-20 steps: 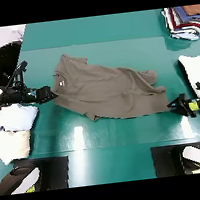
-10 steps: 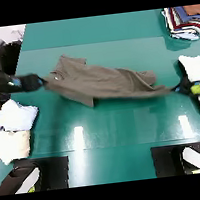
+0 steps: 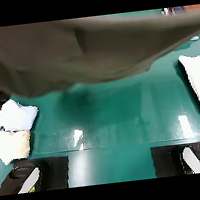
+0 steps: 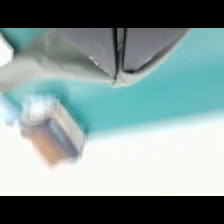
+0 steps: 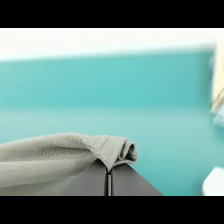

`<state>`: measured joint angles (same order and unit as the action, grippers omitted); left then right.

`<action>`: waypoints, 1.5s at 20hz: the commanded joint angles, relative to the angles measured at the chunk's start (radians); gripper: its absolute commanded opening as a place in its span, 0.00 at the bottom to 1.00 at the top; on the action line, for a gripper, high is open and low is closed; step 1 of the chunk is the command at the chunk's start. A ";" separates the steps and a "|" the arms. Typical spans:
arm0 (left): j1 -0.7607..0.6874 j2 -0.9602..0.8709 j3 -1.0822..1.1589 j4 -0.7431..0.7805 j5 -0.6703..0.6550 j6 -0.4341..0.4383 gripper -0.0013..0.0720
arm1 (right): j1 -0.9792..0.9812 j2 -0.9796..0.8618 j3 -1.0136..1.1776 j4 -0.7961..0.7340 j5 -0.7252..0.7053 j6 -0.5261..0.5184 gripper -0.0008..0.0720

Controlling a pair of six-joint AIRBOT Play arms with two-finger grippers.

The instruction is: Fold the shirts.

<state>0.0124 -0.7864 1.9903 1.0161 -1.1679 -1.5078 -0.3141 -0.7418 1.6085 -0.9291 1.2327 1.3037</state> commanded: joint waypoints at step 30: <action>0.016 -0.842 -0.239 0.193 0.132 0.079 0.05 | 0.246 -1.054 0.346 -0.278 0.165 0.113 0.03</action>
<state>0.0189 -1.6077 1.6760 1.1809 -0.9661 -1.4345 -0.0700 -1.7786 1.8988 -1.1938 1.3808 1.4185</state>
